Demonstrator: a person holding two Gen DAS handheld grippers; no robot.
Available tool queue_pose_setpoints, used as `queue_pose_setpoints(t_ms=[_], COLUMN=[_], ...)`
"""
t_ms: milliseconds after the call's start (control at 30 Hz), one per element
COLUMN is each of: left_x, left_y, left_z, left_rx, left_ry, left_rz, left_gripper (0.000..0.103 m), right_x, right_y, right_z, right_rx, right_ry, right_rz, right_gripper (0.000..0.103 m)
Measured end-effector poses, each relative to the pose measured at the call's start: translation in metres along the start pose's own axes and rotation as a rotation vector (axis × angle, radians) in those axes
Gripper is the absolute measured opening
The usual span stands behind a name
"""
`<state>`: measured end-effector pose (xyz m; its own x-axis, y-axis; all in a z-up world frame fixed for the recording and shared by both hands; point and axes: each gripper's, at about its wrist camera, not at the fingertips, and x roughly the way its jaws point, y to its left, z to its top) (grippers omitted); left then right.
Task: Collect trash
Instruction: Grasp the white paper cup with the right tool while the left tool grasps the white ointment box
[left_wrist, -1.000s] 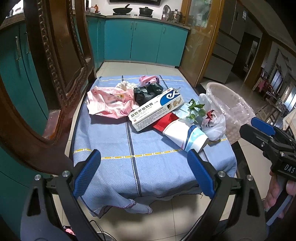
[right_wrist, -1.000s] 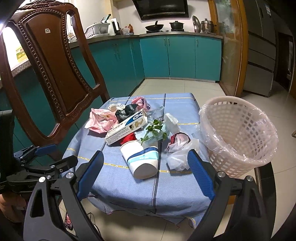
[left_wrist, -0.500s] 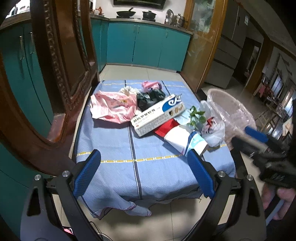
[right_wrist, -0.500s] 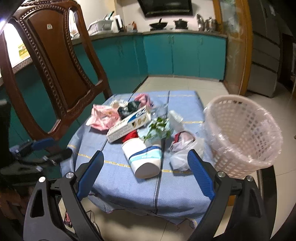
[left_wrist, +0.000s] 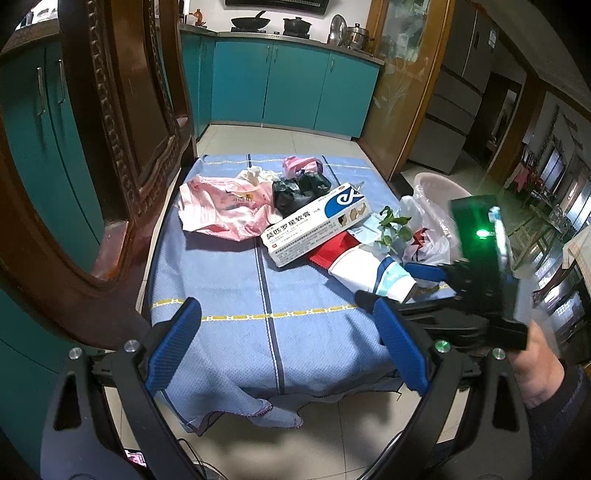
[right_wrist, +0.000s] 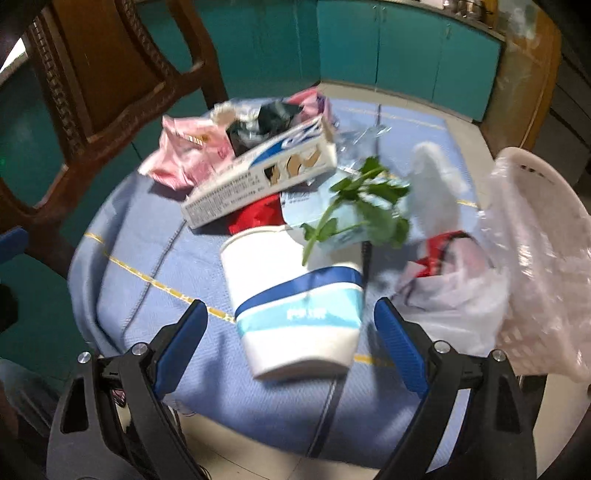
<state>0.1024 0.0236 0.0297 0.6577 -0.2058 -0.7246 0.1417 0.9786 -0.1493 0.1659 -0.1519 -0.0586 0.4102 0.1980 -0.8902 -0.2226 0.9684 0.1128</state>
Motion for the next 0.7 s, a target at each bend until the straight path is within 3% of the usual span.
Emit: queue_pose_setpoints(t_ms=[67, 333, 467, 633, 700], left_x=[0.003, 0.009, 0.026, 0.049, 0.061], left_y=[0.0, 0.003, -0.006, -0.029, -0.033], left_z=[-0.001, -0.002, -0.003, 0.004, 0.009], left_rx=[0.003, 0.016, 0.131, 0.314, 0.346], left_ry=[0.008, 0.024, 0.075, 0.044, 0.03], left_rz=[0.003, 0.012, 0.032, 0.099, 0.11], left_gripper=[0.094, 0.094, 0.094, 0.093, 0.086], right_x=[0.008, -0.028, -0.055, -0.101, -0.115], right_y=[-0.003, 0.007, 0.009, -0.027, -0.042], right_z=[-0.001, -0.008, -0.018, -0.007, -0.003], right_rx=[0.011, 0.043, 0.056, 0.174, 0.237], right_ry=[0.016, 0.023, 0.033, -0.111, -0.177], right_rz=[0.003, 0.082, 0.147, 0.253, 0.266], right_gripper=[0.074, 0.069, 0.069, 0.069, 0.069])
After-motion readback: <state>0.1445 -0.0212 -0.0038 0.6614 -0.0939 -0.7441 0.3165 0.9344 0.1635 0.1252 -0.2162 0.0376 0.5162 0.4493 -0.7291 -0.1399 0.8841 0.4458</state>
